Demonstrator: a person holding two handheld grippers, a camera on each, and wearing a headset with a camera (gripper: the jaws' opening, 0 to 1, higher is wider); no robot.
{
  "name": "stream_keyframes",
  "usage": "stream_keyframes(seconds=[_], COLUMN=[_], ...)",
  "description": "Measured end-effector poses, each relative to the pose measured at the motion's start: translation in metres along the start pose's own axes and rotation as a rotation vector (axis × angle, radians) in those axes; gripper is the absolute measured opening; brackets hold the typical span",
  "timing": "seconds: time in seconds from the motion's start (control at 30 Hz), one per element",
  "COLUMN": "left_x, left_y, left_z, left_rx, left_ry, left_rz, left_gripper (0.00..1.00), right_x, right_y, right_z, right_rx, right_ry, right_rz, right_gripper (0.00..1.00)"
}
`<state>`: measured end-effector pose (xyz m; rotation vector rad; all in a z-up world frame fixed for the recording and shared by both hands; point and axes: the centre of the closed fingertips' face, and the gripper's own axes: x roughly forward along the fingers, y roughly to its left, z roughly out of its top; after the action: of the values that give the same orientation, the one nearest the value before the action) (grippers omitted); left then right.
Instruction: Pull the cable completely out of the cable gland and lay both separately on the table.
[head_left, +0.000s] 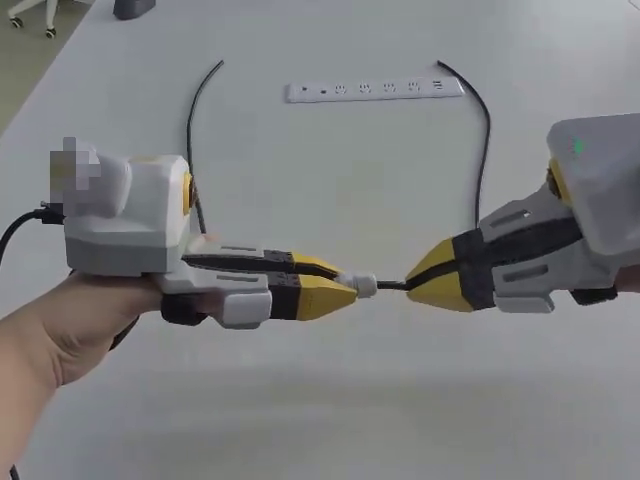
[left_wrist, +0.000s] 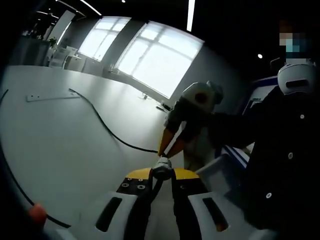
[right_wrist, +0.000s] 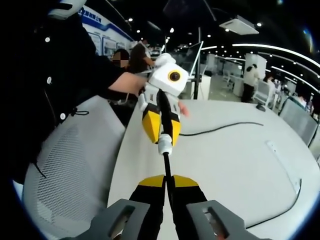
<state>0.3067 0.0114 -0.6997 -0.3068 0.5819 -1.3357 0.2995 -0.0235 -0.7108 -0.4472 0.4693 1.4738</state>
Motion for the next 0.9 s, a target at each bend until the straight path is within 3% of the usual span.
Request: stream_keyframes(seconds=[0.4, 0.47, 0.7, 0.9], left_x=[-0.001, 0.000, 0.002, 0.000], left_y=[0.004, 0.003, 0.003, 0.005], left_z=[-0.002, -0.003, -0.006, -0.005], left_rx=[-0.002, 0.000, -0.002, -0.004], left_ry=[0.008, 0.008, 0.020, 0.019], left_rz=[0.005, 0.005, 0.005, 0.010], left_gripper=[0.15, 0.15, 0.15, 0.15], right_x=[-0.025, -0.029, -0.038, -0.049], right_y=[-0.012, -0.012, -0.014, -0.018], right_z=[-0.036, -0.044, -0.062, -0.080], right_rx=[0.111, 0.168, 0.181, 0.245], right_ry=[0.047, 0.061, 0.089, 0.104], right_rz=[-0.087, -0.094, -0.129, -0.176], right_gripper=[0.00, 0.00, 0.00, 0.00])
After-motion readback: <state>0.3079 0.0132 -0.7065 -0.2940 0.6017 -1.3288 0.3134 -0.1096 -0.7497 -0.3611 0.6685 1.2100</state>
